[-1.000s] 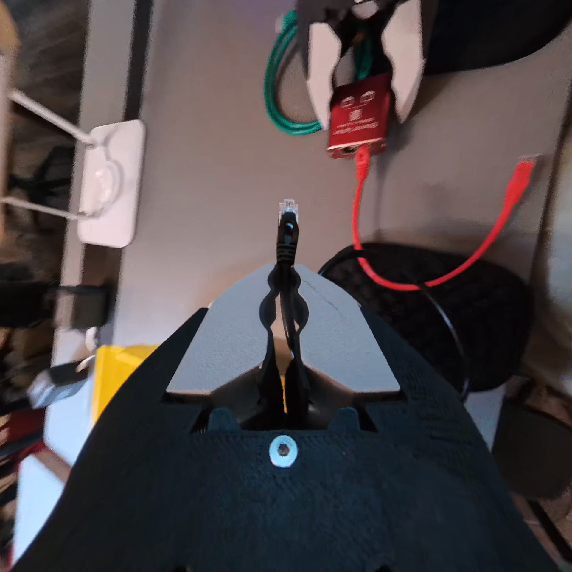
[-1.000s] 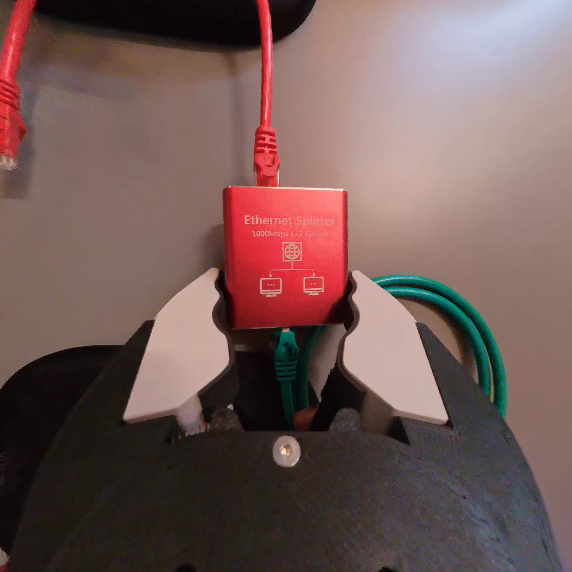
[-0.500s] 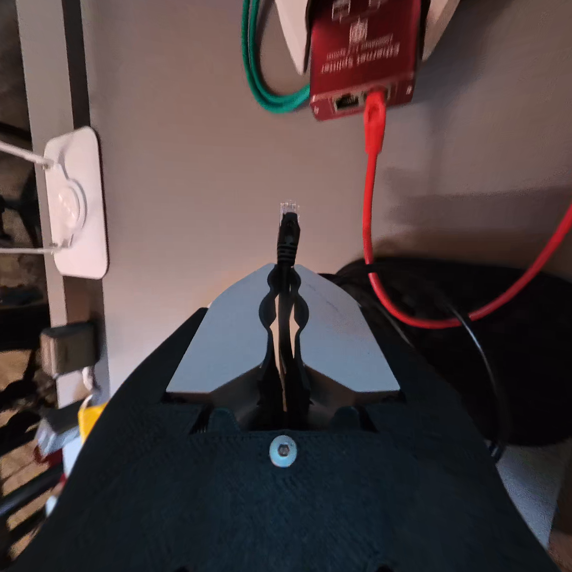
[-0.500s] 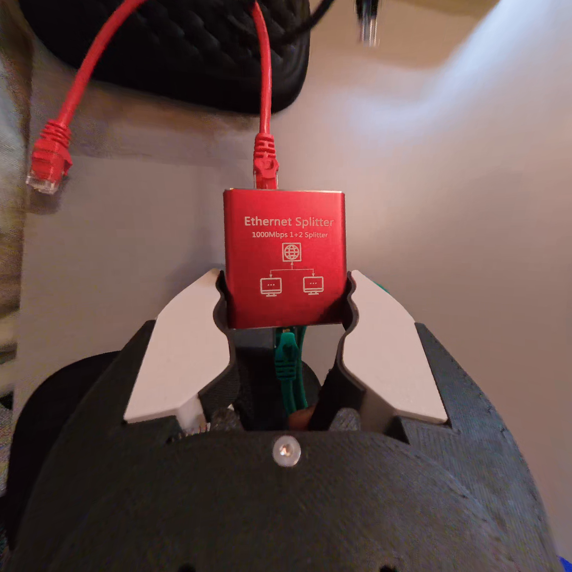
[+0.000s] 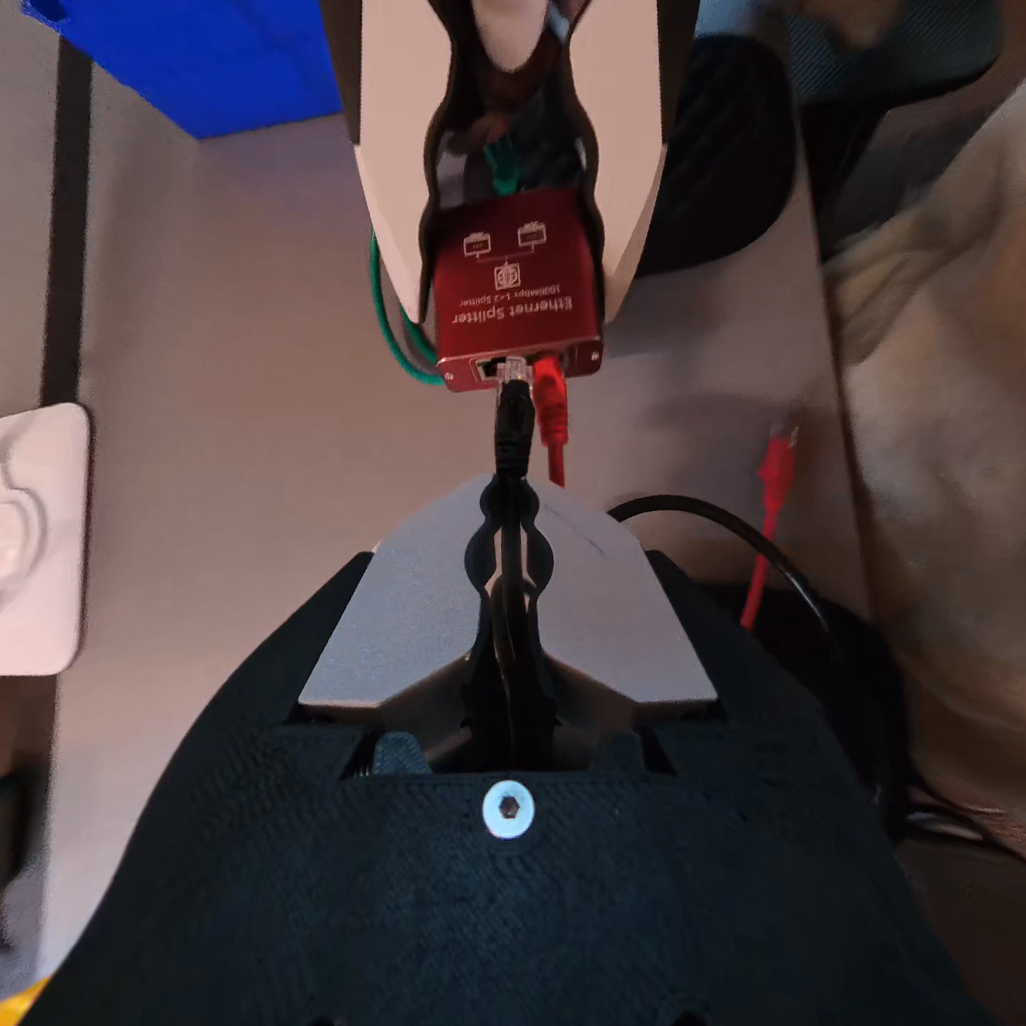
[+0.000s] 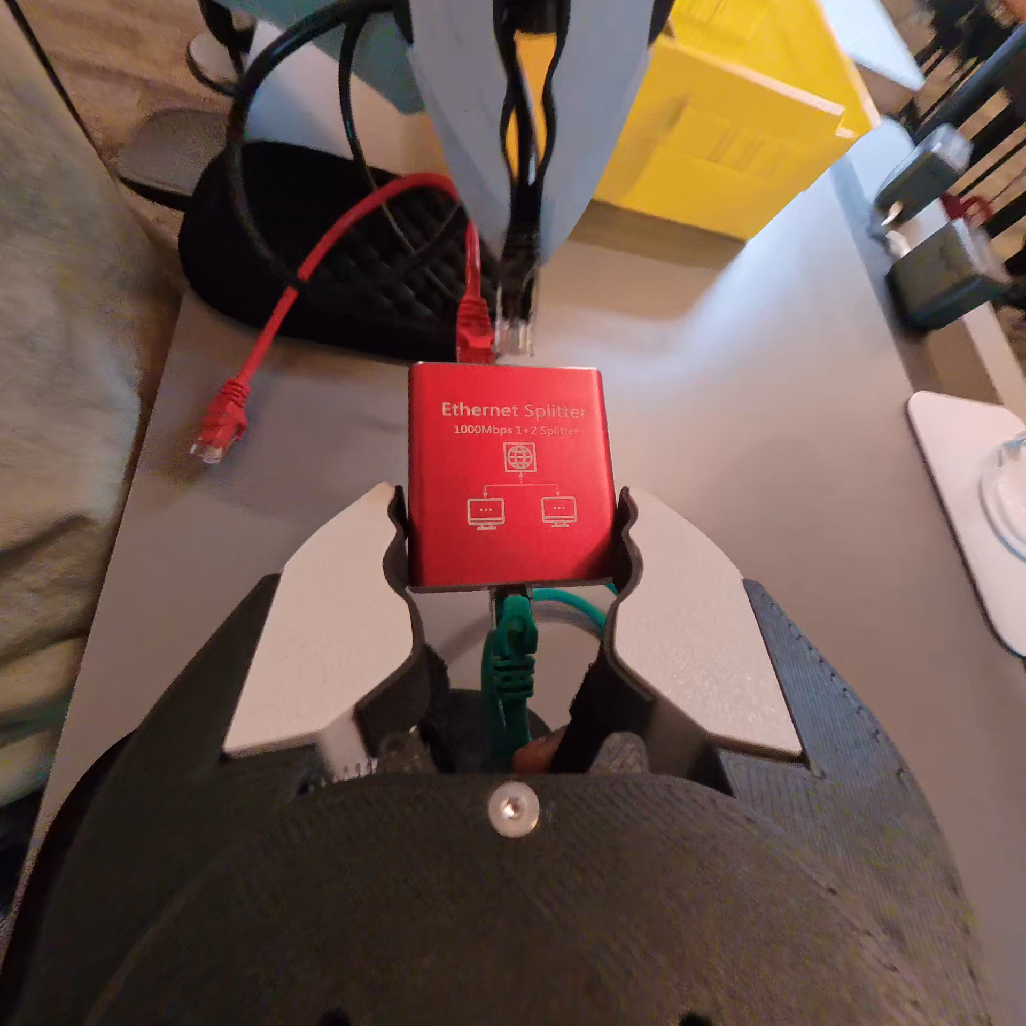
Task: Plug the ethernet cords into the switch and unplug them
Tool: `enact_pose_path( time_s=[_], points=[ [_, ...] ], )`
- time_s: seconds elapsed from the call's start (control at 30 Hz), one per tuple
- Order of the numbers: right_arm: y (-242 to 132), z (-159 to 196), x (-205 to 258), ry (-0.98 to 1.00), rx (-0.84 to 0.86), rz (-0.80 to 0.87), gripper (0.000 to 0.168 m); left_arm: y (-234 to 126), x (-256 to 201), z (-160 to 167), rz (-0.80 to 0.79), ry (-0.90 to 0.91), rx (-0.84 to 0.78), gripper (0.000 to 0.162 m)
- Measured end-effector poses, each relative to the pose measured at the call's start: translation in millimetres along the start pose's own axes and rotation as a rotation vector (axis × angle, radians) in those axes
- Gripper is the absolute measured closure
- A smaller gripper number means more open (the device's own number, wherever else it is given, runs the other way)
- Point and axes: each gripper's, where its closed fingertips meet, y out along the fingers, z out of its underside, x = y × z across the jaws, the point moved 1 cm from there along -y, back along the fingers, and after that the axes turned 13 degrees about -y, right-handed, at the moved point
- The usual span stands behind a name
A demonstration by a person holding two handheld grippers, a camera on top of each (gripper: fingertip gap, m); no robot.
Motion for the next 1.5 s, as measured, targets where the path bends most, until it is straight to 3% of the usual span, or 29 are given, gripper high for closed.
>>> enact_pose_path(
  time_s=[0.37,0.77,1.17,1.23,1.3,1.5],
  points=[
    [-11.6,-11.7,-5.2,-0.054,-0.056,0.127,0.096,0.4,2.0,-11.6,0.103,-0.160,-0.065,0.157],
    [-18.0,-20.5,-12.2,-0.028,-0.028,0.163,0.097,1.5,6.5,-19.3,-0.023,-0.032,-0.115,0.158],
    [-20.3,-32.7,-23.6,-0.124,-0.004,0.195,0.097,-11.3,15.5,-24.6,-0.029,0.042,-0.102,0.156],
    [-23.6,-39.1,-30.4,-0.160,-0.012,0.218,0.097,-26.4,31.6,-32.7,-0.114,0.005,-0.161,0.122],
    [-27.9,-41.0,-36.4,-0.203,0.015,0.248,0.097,-50.8,38.3,-40.9,-0.157,-0.030,-0.264,0.105],
    [-43.6,-41.1,-53.2,-0.286,0.083,0.333,0.097,-129.2,45.5,-48.3,-0.399,-0.103,-0.711,0.100]
  ],
)
